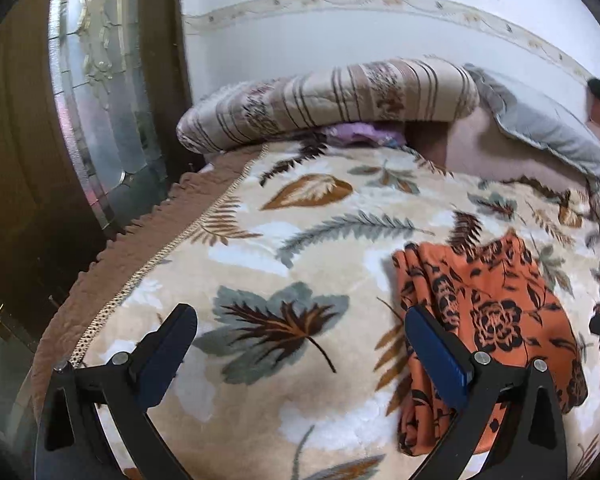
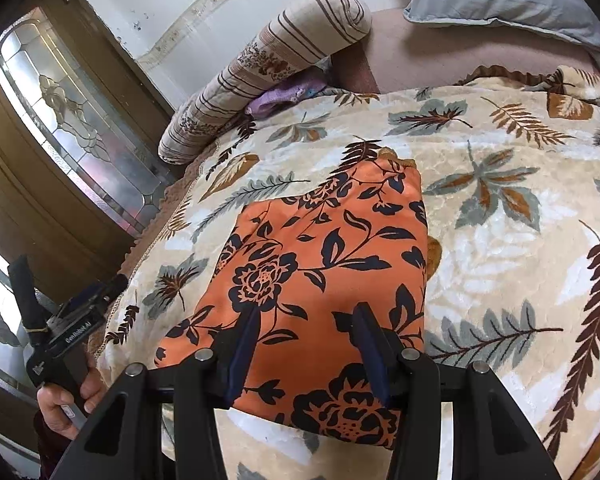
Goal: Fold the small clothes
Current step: 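Release the dress and lift both grippers away from it, then lower both grippers onto the folded dress edge and grasp it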
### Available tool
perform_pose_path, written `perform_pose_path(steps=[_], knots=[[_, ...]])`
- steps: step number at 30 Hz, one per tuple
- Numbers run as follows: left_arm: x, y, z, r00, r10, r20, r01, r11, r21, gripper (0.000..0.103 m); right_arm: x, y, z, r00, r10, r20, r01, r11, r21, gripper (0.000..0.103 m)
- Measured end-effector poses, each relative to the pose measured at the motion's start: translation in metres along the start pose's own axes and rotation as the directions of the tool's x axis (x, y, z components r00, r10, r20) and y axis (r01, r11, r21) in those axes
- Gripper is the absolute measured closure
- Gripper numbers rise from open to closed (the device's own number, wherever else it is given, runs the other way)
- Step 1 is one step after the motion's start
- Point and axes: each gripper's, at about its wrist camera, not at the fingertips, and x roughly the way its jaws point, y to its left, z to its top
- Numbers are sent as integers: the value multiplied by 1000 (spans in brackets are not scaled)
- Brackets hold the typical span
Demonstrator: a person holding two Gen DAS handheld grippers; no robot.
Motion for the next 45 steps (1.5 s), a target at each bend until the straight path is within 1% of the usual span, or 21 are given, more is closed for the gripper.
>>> perform_pose_path(steps=[3,5,8,15,19,25,32,36,39,41,43,44,45], knots=[[-6,9,4,999,31,31,-30,999,-31,0,1,-1,-1,1000,5,0,-5,1000,8,51],[-8,15,6,998,41,38,-39,998,-51,0,2,-1,-2,1000,8,-1,-8,1000,10,51],[-11,20,8,998,46,39,-43,996,-72,0,6,0,-3,1000,11,-8,-11,1000,9,51],[-21,19,13,997,45,61,-40,996,-82,0,9,6,-7,999,27,-19,-27,1000,5,51],[-25,10,17,997,31,69,-26,997,-78,0,9,8,-9,999,32,-21,-32,999,4,51],[-28,-13,21,996,21,84,-18,999,-42,0,-1,6,-13,999,35,-7,-35,999,7,51],[-35,-41,25,994,0,105,1,1000,-12,0,-18,-10,-15,999,43,17,-43,998,37,51],[-36,-55,25,994,5,112,-7,1000,18,0,-27,-18,-16,999,42,29,-43,998,45,51],[-32,-60,22,995,7,99,-11,999,38,0,-31,-26,-17,998,43,34,-45,997,60,51],[-25,-64,20,998,-7,69,3,998,57,0,-31,-31,-18,998,45,34,-47,996,71,51],[-9,-64,15,999,-46,-8,46,997,59,0,-31,-36,-19,998,50,33,-53,995,86,48],[-3,-63,13,997,-66,-41,68,996,53,0,-32,-39,-20,998,54,35,-57,994,92,47],[7,-61,10,991,-98,-91,102,994,34,0,-32,-41,-21,998,58,38,-62,993,99,47]])
